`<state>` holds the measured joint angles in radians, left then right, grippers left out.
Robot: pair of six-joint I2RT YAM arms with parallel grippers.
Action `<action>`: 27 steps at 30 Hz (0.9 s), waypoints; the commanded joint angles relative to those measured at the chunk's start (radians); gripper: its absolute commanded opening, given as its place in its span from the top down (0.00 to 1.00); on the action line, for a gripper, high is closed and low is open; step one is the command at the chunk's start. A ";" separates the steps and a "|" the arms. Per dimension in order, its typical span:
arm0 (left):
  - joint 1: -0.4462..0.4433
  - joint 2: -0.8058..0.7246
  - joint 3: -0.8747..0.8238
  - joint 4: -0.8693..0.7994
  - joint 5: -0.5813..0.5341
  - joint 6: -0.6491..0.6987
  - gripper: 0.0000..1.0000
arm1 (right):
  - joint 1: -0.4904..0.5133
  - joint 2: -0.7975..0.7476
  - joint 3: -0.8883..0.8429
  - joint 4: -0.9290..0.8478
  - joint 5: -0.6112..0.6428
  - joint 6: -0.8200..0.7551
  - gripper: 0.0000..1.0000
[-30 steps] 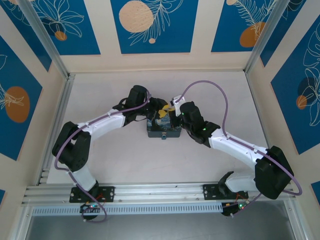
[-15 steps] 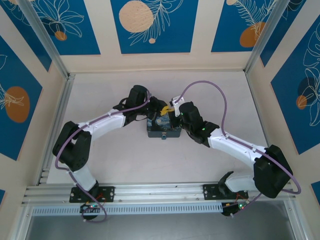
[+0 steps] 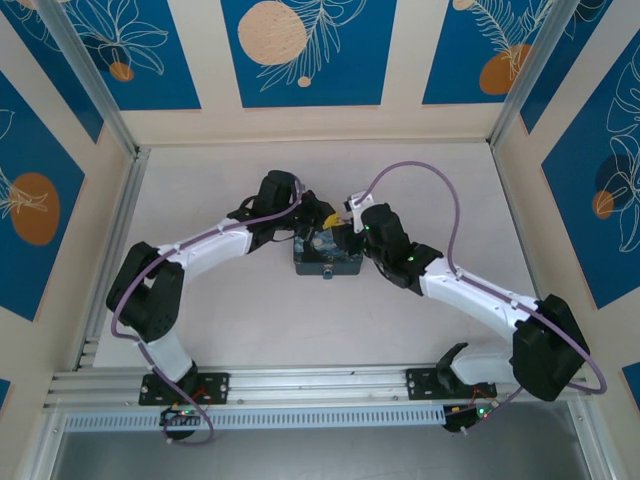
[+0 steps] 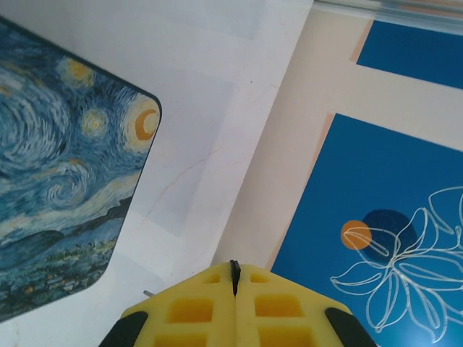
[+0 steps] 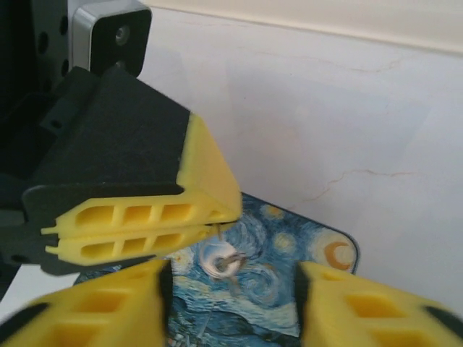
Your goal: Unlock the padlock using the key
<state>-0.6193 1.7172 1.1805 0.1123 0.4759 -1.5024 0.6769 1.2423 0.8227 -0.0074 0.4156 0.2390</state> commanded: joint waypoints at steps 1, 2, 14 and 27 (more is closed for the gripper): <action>0.011 -0.010 -0.008 0.027 -0.032 0.133 1.00 | -0.053 -0.105 -0.003 -0.051 -0.027 0.084 0.39; 0.016 -0.015 -0.016 0.043 -0.038 0.163 1.00 | -0.077 -0.124 -0.001 -0.076 -0.055 0.111 0.37; 0.026 -0.081 0.025 -0.015 -0.097 0.634 1.00 | -0.360 -0.090 0.087 -0.251 -0.460 0.420 0.06; 0.025 -0.214 -0.186 0.341 -0.153 0.726 1.00 | -0.485 0.037 -0.143 0.520 -0.923 0.943 0.25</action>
<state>-0.6003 1.5341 1.0332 0.2985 0.3611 -0.7937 0.1799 1.2507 0.7006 0.2558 -0.3786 1.0115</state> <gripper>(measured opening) 0.039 0.764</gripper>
